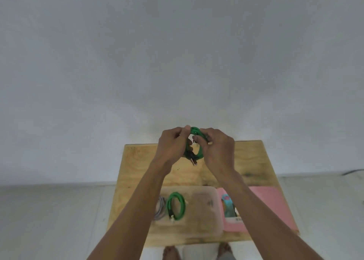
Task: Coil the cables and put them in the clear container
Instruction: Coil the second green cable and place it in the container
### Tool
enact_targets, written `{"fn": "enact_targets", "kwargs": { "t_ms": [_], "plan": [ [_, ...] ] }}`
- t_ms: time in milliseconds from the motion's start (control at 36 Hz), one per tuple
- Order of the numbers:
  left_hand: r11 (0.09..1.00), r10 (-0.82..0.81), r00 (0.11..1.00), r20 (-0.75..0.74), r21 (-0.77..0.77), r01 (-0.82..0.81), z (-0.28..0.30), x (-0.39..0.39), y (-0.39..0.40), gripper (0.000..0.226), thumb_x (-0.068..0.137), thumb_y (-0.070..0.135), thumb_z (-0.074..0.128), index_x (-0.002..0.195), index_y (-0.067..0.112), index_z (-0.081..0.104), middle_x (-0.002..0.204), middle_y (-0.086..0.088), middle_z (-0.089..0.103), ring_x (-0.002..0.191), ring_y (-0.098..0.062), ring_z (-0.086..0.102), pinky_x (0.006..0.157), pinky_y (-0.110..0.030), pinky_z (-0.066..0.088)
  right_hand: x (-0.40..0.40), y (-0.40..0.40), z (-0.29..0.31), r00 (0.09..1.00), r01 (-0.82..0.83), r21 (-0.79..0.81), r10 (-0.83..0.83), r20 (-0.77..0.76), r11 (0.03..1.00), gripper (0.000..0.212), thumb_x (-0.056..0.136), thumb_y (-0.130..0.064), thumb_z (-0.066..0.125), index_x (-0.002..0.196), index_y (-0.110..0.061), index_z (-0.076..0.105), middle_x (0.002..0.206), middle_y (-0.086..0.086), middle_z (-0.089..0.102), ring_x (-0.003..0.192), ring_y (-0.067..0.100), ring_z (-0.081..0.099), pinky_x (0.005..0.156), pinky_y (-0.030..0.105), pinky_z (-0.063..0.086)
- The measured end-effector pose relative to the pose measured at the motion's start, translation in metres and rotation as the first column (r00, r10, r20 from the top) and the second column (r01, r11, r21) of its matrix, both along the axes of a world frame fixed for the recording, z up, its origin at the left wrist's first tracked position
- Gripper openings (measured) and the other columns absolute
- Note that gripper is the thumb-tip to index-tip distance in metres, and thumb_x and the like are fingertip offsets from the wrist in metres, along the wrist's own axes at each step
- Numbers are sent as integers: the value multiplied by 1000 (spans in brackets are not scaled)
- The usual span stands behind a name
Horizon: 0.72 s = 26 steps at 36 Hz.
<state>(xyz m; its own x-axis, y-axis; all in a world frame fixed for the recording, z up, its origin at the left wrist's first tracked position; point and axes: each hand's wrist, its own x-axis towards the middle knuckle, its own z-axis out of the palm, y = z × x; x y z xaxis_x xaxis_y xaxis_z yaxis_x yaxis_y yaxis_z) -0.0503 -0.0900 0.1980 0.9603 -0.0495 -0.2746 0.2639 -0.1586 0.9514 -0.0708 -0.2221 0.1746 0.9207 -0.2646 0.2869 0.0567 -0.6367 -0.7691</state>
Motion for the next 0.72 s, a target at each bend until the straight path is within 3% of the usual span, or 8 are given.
{"fn": "enact_targets", "kwargs": {
  "t_ms": [111,278,417,528,611,722],
  "plan": [
    [999,-37,998,-54,20,38,-17,-11,3,40,100,40,55,87,7,74,73,-8,70,63,-25,69,64,-50,63,-20,3,-14,999,1,55,1,-40,998,18,86,-16,73,104,-16,76,91,0,74,79,13,66,73,24,51],
    [994,-88,991,-105,56,94,-41,-32,4,42,100,43,54,85,10,75,72,-6,72,64,-22,68,68,-47,61,-47,1,-38,998,33,68,-30,-50,997,19,82,-12,78,101,-13,78,85,5,72,73,16,67,72,29,56],
    [995,-39,991,-128,88,51,-60,-41,7,44,98,42,56,85,5,74,80,-14,74,78,-35,73,70,-52,62,-62,-3,-52,995,81,99,-75,-66,992,15,79,-10,80,94,-9,78,82,7,72,69,18,66,70,33,56],
    [961,23,998,-56,277,-6,-79,-50,17,29,98,41,55,105,19,73,90,-2,76,83,-17,73,85,-45,59,-76,-11,-72,989,99,74,-89,-121,992,17,79,-11,81,95,-8,78,84,9,73,70,21,68,71,39,59],
    [879,6,1000,9,476,-9,-99,-53,32,31,101,32,53,124,16,67,106,-5,72,98,-19,66,95,-31,48,-84,-16,-91,976,119,58,-106,-190,991,18,80,-14,80,96,-8,77,88,9,74,74,22,69,74,41,59],
    [787,0,1000,2,616,-2,-139,-61,53,37,102,22,50,138,15,55,138,-15,53,126,-32,52,102,-40,43,-96,-18,-115,951,145,25,-133,-281,989,16,80,-13,79,96,-10,77,90,10,74,78,24,69,77,40,57]
  ]
}}
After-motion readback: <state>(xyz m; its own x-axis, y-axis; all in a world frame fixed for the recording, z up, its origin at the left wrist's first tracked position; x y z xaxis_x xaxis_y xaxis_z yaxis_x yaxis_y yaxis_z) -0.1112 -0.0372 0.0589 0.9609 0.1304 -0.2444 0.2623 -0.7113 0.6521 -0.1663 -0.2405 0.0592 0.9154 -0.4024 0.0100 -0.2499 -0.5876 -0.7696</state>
